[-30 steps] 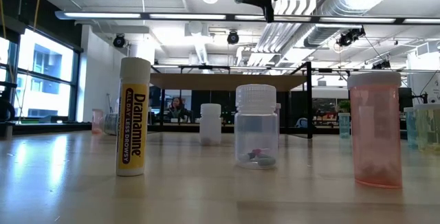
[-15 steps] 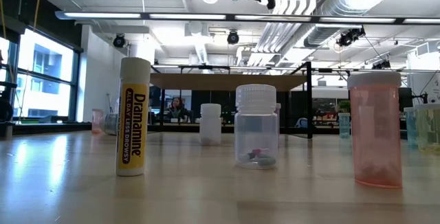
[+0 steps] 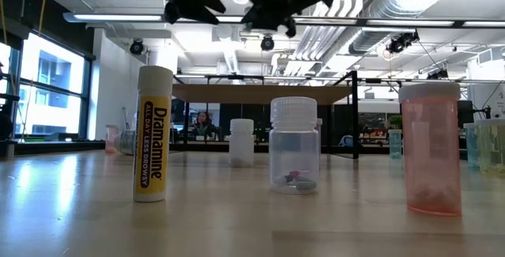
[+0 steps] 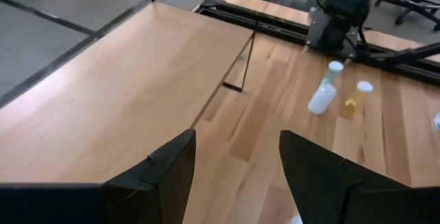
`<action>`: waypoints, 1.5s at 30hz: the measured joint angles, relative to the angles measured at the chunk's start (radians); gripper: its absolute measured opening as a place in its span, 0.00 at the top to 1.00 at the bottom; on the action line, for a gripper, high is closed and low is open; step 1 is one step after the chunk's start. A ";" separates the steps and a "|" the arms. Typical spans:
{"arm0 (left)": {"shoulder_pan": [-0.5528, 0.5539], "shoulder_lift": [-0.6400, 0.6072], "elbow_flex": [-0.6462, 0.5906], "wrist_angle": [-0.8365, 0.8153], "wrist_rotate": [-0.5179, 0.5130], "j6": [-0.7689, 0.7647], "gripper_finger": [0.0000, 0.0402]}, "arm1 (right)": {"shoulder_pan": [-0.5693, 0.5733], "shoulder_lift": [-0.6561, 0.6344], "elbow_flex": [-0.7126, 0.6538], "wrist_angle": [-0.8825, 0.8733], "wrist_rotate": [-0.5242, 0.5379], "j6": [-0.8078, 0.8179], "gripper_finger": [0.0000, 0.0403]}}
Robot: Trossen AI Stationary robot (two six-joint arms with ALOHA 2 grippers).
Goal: Pick and place medicine bottles onto shelf by color
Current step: Put the blue pill bottle on the shelf
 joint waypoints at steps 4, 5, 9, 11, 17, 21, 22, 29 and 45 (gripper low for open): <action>0.024 -0.069 -0.069 0.041 0.046 0.016 0.50 | 0.015 0.059 0.000 0.035 0.017 0.000 0.79; 0.028 -0.085 -0.084 0.056 0.060 0.027 0.50 | 0.019 0.073 0.000 0.039 0.019 -0.007 0.79; 0.032 -0.140 -0.121 0.090 0.098 0.062 0.50 | 0.035 0.115 0.000 0.067 0.056 -0.036 0.79; 0.032 -0.160 -0.124 0.085 0.101 0.096 0.50 | 0.043 0.135 0.000 0.086 0.063 -0.056 0.79; 0.043 -0.194 -0.124 0.058 0.101 0.160 0.50 | 0.056 0.197 0.000 0.138 0.074 -0.061 0.79; 0.072 -0.196 -0.124 0.039 0.096 0.192 0.50 | 0.057 0.238 0.000 0.158 0.097 -0.076 0.79; 0.080 -0.196 -0.124 0.039 0.096 0.197 0.50 | 0.057 0.242 0.000 0.159 0.110 -0.085 0.79; 0.119 -0.196 -0.124 0.042 0.094 0.198 0.50 | 0.053 0.287 0.000 0.213 0.161 -0.102 0.79; 0.148 -0.196 -0.124 0.041 0.095 0.232 0.50 | 0.020 0.344 0.000 0.224 0.214 -0.078 0.79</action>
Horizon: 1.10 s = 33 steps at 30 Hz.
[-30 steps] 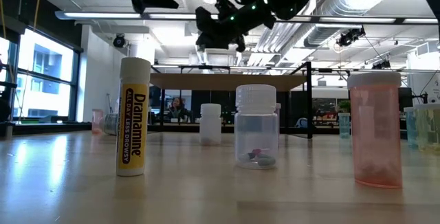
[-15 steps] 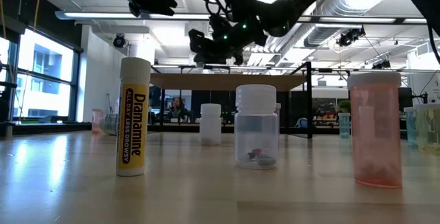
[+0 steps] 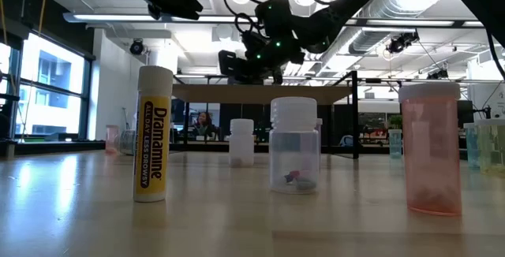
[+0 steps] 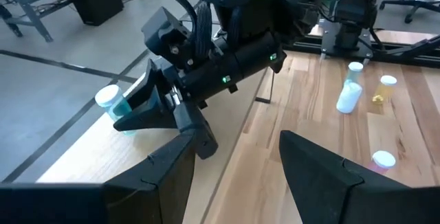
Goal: Pick and place medicine bottles onto shelf by color
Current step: Put the blue pill bottle on the shelf
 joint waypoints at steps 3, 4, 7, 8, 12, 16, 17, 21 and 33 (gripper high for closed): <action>0.000 0.000 0.000 0.000 0.000 0.010 0.50 | 0.000 0.000 0.000 -0.031 0.000 0.002 0.79; 0.000 0.000 0.000 0.000 0.000 0.021 0.50 | 0.000 0.000 0.000 -0.034 0.000 0.002 0.79; 0.000 0.000 0.000 0.000 0.000 0.037 0.50 | 0.000 0.000 0.000 -0.038 0.000 0.002 0.79; 0.000 0.000 0.000 0.000 0.000 0.037 0.50 | 0.000 0.000 0.000 -0.039 0.000 0.002 0.79; 0.000 0.000 0.000 -0.001 0.000 0.037 0.50 | 0.000 -0.001 0.000 -0.047 0.010 0.002 0.78; 0.000 0.000 0.000 -0.002 0.000 0.037 0.50 | 0.000 -0.001 0.000 -0.052 0.024 0.002 0.74; 0.000 0.000 0.000 -0.002 0.000 0.037 0.50 | 0.000 -0.001 0.000 -0.054 0.031 0.002 0.72; 0.000 0.000 0.000 -0.003 0.000 0.037 0.50 | 0.000 -0.001 0.000 -0.064 0.033 0.018 0.67; 0.000 0.000 0.000 -0.008 0.000 0.035 0.50 | 0.016 -0.018 0.003 -0.060 0.034 0.018 0.65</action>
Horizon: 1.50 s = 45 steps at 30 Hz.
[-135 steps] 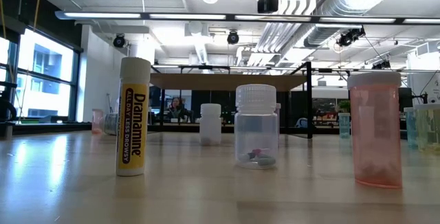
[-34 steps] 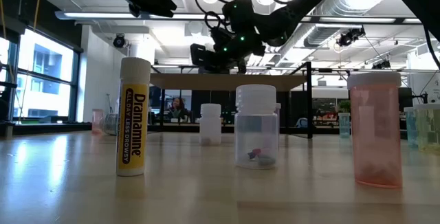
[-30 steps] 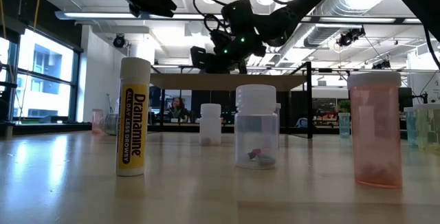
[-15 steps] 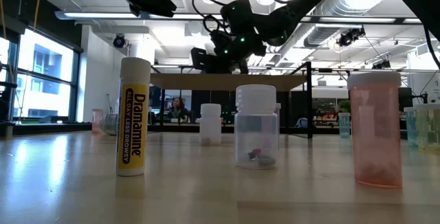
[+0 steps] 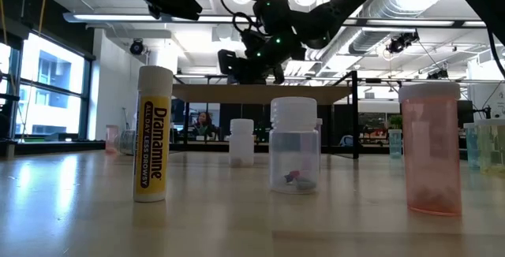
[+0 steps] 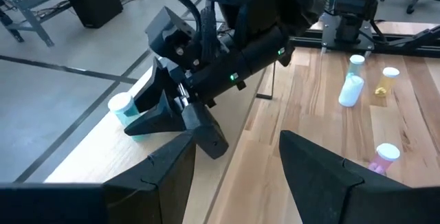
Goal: Pick and place medicine bottles onto shelf by color
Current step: Put the blue pill bottle on the shelf, then put the white pill bottle on the shelf
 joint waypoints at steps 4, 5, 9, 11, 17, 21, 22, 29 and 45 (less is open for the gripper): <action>0.000 0.000 0.000 0.000 0.000 -0.001 0.50 | -0.001 0.000 0.030 -0.011 0.003 -0.010 0.65; 0.000 0.000 0.000 0.000 0.000 -0.001 0.50 | -0.001 0.000 0.037 -0.011 0.003 -0.021 0.65; 0.000 0.000 0.000 -0.001 0.000 -0.001 0.50 | -0.001 0.000 0.074 -0.036 0.003 -0.052 0.65; 0.000 0.000 0.000 -0.011 0.000 -0.001 0.50 | -0.001 0.000 0.092 -0.078 0.002 -0.052 0.65; 0.000 0.000 0.000 -0.025 0.000 -0.001 0.50 | -0.001 0.000 0.134 -0.128 -0.008 -0.052 0.65; 0.000 0.000 0.000 -0.030 -0.003 0.001 0.50 | -0.001 0.000 0.162 -0.149 0.000 -0.052 0.65; 0.000 0.000 0.000 -0.035 -0.008 0.002 0.50 | -0.001 0.000 0.170 -0.162 0.001 -0.053 0.65; 0.000 0.000 0.000 -0.127 -0.117 0.017 0.50 | 0.000 0.000 0.225 -0.239 0.003 -0.077 0.65; 0.000 -0.059 0.000 -0.232 -0.132 -0.009 0.50 | 0.027 0.000 0.615 -0.858 -0.002 -0.051 0.65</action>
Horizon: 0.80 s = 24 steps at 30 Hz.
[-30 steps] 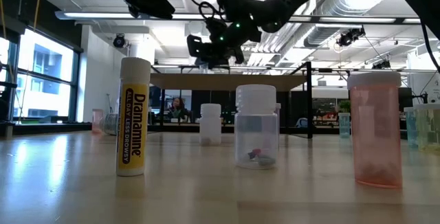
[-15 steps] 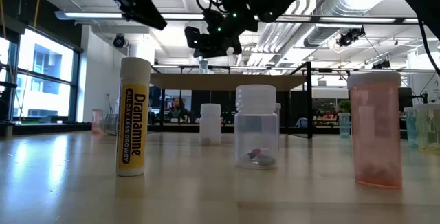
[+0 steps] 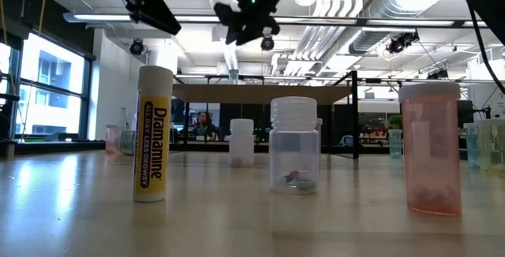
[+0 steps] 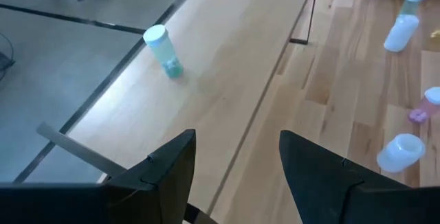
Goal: Pick and place medicine bottles onto shelf by color
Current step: Put the white pill bottle on the shelf
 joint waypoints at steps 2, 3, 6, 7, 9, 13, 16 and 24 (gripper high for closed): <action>0.000 -0.007 0.000 0.000 -0.008 0.000 0.50 | 0.008 0.000 0.045 -0.075 -0.003 0.013 0.65; 0.000 -0.011 0.000 0.000 -0.010 0.000 0.50 | 0.012 0.000 0.067 -0.116 -0.004 0.017 0.65; 0.000 -0.014 0.000 -0.004 -0.012 0.000 0.50 | 0.030 0.000 0.121 -0.227 -0.004 0.018 0.65; 0.000 -0.015 0.000 -0.007 -0.014 0.000 0.50 | 0.036 0.000 0.134 -0.262 -0.003 0.023 0.65; 0.000 -0.015 0.000 -0.021 -0.018 0.000 0.50 | 0.052 0.000 0.152 -0.330 -0.004 0.040 0.65; 0.000 -0.015 0.000 -0.030 -0.025 -0.004 0.50 | 0.086 0.000 0.155 -0.470 -0.006 0.081 0.65; 0.000 -0.015 0.000 -0.030 -0.025 -0.008 0.50 | 0.114 0.000 0.154 -0.559 0.003 0.112 0.65; 0.000 -0.015 0.000 -0.030 -0.025 -0.008 0.50 | 0.178 0.000 0.152 -0.789 0.095 0.209 0.65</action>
